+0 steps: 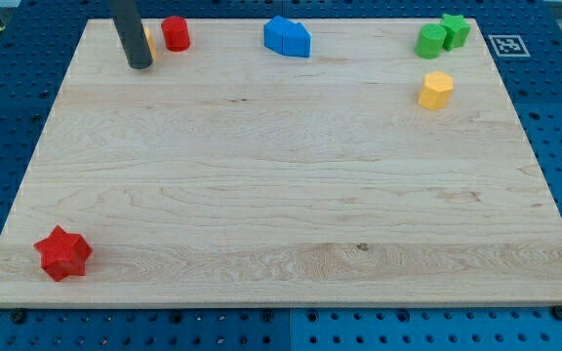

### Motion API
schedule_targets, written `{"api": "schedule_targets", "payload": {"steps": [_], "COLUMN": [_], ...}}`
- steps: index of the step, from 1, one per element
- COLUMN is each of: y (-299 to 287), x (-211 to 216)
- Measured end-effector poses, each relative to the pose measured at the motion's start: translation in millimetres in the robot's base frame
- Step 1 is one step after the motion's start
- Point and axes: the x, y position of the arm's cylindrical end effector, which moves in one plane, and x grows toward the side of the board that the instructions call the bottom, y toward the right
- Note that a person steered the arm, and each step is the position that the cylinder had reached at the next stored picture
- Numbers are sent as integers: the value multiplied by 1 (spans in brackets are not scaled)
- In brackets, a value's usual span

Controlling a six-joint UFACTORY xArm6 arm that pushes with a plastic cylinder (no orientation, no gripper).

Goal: Slide the red circle towards the bottom left

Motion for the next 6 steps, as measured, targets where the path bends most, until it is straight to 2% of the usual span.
{"api": "schedule_targets", "payload": {"steps": [3, 4, 5, 6], "y": [-3, 16, 60, 86], "x": [-23, -5, 13, 6]}}
